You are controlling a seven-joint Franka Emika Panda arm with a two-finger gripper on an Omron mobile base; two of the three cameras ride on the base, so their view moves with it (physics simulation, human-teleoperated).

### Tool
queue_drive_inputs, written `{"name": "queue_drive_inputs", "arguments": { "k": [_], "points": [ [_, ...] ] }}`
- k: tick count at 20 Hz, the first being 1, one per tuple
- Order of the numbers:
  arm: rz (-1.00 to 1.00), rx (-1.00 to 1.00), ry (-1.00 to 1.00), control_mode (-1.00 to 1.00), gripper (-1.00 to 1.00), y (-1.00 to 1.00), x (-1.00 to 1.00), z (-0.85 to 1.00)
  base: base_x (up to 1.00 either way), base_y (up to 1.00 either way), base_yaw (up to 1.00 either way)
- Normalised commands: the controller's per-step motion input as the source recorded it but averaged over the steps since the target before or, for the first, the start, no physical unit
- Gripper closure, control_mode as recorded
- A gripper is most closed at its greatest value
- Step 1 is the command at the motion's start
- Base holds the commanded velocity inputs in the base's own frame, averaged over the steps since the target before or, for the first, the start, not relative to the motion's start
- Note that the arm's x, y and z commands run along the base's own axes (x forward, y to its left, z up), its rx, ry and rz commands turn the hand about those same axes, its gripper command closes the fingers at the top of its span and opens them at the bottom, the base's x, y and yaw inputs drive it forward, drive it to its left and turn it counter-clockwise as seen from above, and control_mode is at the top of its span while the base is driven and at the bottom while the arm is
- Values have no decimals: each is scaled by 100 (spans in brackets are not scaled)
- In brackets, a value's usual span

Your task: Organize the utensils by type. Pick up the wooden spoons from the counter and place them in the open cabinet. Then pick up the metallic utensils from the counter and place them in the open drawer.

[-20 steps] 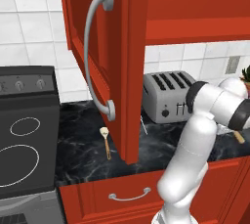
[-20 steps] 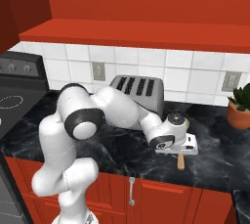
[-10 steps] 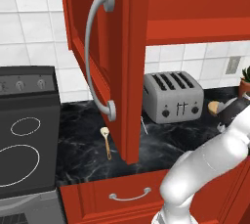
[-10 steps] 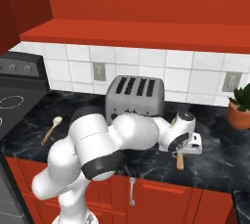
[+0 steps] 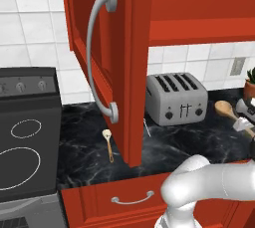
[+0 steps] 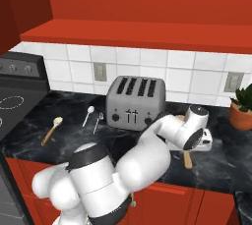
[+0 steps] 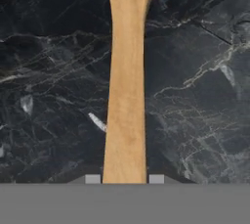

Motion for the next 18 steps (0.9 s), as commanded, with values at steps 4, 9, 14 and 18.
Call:
{"name": "queue_drive_inputs", "arguments": {
  "k": [4,9,14,18],
  "points": [
    [12,0,-11,-100,100,0,-61,70,0,0,0],
    [14,0,-25,-100,100,1,-69,77,0,0,0],
    [17,0,-10,-100,100,22,-61,81,0,0,0],
    [32,-7,-4,-100,100,44,-44,68,0,0,0]
  ]
}}
